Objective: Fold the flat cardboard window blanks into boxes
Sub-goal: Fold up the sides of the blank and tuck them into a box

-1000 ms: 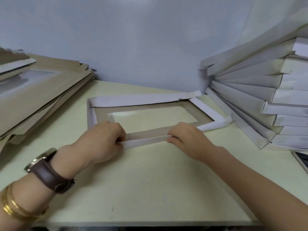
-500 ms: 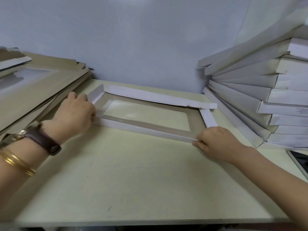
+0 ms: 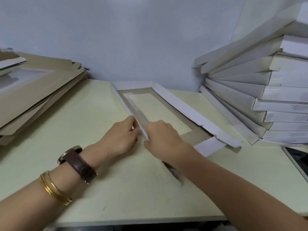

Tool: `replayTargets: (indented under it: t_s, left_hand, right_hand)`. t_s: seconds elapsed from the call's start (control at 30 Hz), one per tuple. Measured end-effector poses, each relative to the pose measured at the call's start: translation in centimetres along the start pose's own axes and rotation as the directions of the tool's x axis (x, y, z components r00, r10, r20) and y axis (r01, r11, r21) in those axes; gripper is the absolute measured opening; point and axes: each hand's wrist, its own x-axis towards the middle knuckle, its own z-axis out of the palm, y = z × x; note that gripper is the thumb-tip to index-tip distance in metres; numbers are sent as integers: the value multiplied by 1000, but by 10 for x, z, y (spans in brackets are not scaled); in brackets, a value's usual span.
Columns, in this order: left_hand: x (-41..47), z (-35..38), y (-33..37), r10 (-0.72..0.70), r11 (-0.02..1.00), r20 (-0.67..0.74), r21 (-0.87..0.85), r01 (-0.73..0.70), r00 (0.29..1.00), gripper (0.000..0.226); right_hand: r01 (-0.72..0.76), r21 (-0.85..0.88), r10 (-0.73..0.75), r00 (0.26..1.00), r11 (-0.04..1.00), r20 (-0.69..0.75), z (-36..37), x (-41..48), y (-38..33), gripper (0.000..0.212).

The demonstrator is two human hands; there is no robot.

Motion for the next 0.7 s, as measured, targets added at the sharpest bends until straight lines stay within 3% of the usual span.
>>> replayTargets:
  t_s: [0.07,0.13,0.2,0.27,0.37,0.53,0.63,0.7]
  left_hand:
    - [1,-3,2,10,998,12,-61,-9,1000,12]
    - [5,-6,2,31,999,33,-41,-30,999,22]
    - [9,-7,3,27,999,46,16,-27,999,27]
    - [13,-6,2,8,999,48,51,-10,999,30]
    - [17,-7,2,-19,999,21,41,19,1000,31]
    - [24,-8,-3,-76,991,-32,112,79,997,28]
    - [27,-6,-3,-81,958,-37,272,88,996,14]
    - [30,-7,-5,-77,928,-21,363,80,997,21]
  right_hand:
    - [-9,85,10,1000,996,-11,4,8,-9,8]
    - [-21,148,20,1000,989,8,5,14,-16,16]
    - [-51,205,45,999,977,30,4,20,-16,12]
    - [-85,238,76,996,968,50,4,24,-14,29]
    - [-95,282,73,993,955,89,5,29,-12,31]
    - [-134,546,22,978,827,207,1,27,1,24]
    - [-53,491,-59,976,870,210,-3,21,16,19]
    - [5,398,-78,983,918,168,-6,17,29,16]
